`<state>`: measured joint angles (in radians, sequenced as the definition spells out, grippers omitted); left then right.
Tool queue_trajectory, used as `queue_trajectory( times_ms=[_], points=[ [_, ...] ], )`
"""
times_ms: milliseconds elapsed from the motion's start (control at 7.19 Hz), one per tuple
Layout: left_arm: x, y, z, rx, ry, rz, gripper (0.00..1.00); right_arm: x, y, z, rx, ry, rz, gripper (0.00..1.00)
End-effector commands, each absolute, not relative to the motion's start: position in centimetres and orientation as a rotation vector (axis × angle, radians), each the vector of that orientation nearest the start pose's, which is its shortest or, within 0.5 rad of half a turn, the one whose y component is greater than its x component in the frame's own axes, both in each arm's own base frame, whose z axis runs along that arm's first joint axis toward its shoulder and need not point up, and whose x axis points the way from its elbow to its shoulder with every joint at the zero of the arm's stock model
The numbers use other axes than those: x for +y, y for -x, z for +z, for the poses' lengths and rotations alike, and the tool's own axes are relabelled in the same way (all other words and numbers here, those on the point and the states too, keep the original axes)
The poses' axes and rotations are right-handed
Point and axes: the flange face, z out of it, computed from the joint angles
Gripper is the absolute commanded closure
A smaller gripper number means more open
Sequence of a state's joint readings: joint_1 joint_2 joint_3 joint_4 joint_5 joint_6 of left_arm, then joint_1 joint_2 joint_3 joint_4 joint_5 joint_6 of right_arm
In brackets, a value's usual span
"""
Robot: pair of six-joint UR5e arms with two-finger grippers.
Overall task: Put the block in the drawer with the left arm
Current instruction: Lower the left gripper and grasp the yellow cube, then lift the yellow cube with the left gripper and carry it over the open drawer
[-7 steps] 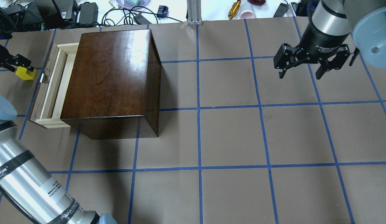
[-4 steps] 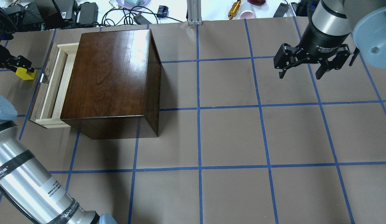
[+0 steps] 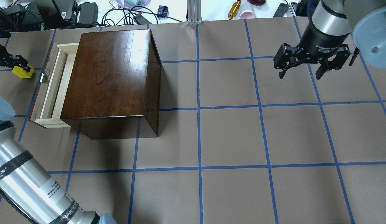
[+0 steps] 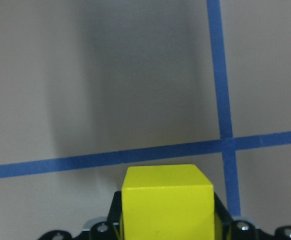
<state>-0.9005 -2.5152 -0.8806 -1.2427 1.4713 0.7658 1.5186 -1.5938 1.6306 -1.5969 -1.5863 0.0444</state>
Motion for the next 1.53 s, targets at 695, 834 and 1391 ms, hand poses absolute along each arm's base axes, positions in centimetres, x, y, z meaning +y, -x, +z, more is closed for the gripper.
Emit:
queue_trajectory(
  times_ms=[695, 834, 1391],
  points=[
    [-63.8, -29.7, 39.2, 3.2, 0.066, -0.001, 0.78, -48.7, -10.7, 47.2, 3.153, -0.152, 0.017, 0.0],
    [-64.2, -26.0, 40.9, 3.186, 0.146, -0.02, 0.78, -48.7, -10.7, 47.2, 3.153, -0.152, 0.017, 0.0],
    [-64.8, -13.0, 41.0, 3.188, 0.204, 0.019, 0.8, -48.7, -10.7, 47.2, 3.153, -0.152, 0.017, 0.0]
  ],
)
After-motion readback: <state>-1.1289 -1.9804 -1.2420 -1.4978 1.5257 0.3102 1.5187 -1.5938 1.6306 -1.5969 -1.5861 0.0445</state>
